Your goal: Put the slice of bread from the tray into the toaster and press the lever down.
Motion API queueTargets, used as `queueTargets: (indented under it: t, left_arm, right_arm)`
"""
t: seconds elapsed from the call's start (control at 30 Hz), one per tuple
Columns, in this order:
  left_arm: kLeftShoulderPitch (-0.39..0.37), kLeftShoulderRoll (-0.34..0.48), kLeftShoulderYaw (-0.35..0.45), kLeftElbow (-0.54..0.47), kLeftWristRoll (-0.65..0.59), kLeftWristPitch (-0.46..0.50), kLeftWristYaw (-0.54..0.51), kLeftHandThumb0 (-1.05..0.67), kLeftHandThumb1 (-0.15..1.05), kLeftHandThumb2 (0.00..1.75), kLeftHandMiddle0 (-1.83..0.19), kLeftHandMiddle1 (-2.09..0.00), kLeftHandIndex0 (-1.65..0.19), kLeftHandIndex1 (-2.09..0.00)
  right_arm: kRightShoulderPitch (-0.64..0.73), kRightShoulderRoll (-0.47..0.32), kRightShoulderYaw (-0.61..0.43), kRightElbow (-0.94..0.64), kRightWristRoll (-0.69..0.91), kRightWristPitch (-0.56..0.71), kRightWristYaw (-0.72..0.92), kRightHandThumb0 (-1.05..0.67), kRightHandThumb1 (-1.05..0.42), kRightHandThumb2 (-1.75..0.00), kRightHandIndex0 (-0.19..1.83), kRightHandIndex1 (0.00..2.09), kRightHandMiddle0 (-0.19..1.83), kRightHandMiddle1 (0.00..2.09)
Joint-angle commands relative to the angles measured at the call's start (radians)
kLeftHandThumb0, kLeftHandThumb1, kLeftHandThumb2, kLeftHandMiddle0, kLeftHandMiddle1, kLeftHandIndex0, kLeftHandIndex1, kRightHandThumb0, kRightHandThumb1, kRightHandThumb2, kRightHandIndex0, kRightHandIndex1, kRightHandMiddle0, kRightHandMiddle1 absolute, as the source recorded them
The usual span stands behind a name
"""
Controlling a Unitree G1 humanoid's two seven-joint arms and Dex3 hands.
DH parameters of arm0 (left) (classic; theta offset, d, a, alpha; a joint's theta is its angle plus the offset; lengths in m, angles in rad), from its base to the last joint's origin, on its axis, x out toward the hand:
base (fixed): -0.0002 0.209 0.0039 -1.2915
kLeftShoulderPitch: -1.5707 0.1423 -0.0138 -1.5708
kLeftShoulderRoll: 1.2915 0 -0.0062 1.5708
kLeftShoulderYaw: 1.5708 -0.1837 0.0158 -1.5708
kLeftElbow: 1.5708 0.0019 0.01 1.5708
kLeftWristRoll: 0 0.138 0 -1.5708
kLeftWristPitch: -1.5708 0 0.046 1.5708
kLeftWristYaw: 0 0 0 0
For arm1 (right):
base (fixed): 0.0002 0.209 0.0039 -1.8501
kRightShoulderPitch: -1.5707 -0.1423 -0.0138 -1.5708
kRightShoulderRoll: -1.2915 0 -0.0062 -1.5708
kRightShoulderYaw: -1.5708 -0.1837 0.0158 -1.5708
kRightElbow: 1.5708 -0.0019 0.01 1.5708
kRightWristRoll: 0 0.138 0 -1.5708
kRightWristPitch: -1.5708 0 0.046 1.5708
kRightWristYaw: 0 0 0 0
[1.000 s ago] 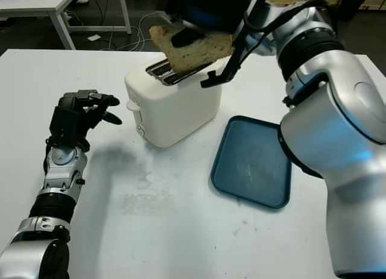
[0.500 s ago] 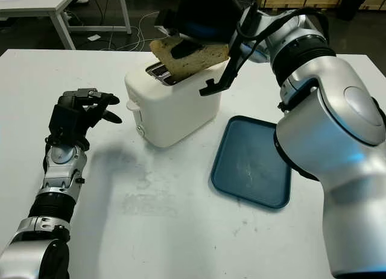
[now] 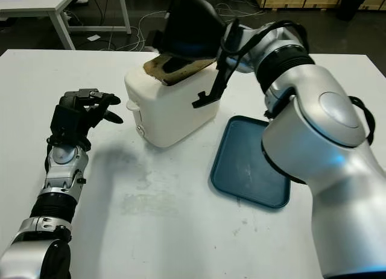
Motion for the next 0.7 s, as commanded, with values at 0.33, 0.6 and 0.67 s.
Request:
queueTargets:
  t: [0.33, 0.6, 0.67]
  left_arm:
    - [0.017, 0.002, 0.002, -0.01, 0.003, 0.005, 0.011, -1.05, 0.83, 0.0, -1.57, -0.66, -1.57, -0.32]
    - [0.015, -0.005, -0.003, -0.009, 0.003, 0.009, 0.01, -1.05, 0.82, 0.0, -1.57, -0.65, -1.57, -0.32]
    - [0.015, -0.005, -0.004, -0.009, 0.005, 0.008, 0.01, -1.05, 0.82, 0.0, -1.57, -0.65, -1.57, -0.33]
  right_arm:
    - [0.058, 0.008, -0.053, 0.001, 0.066, 0.012, 0.056, -0.57, -0.92, -0.47, 1.11, 1.75, 0.8, 1.63]
    - [0.071, -0.018, -0.045, 0.006, 0.053, 0.086, 0.082, -0.59, -0.92, -0.42, 1.05, 1.75, 0.75, 1.63]
    - [0.063, -0.025, -0.035, 0.01, 0.051, 0.127, 0.165, -0.68, -0.92, -0.36, 0.76, 1.65, 0.58, 1.49]
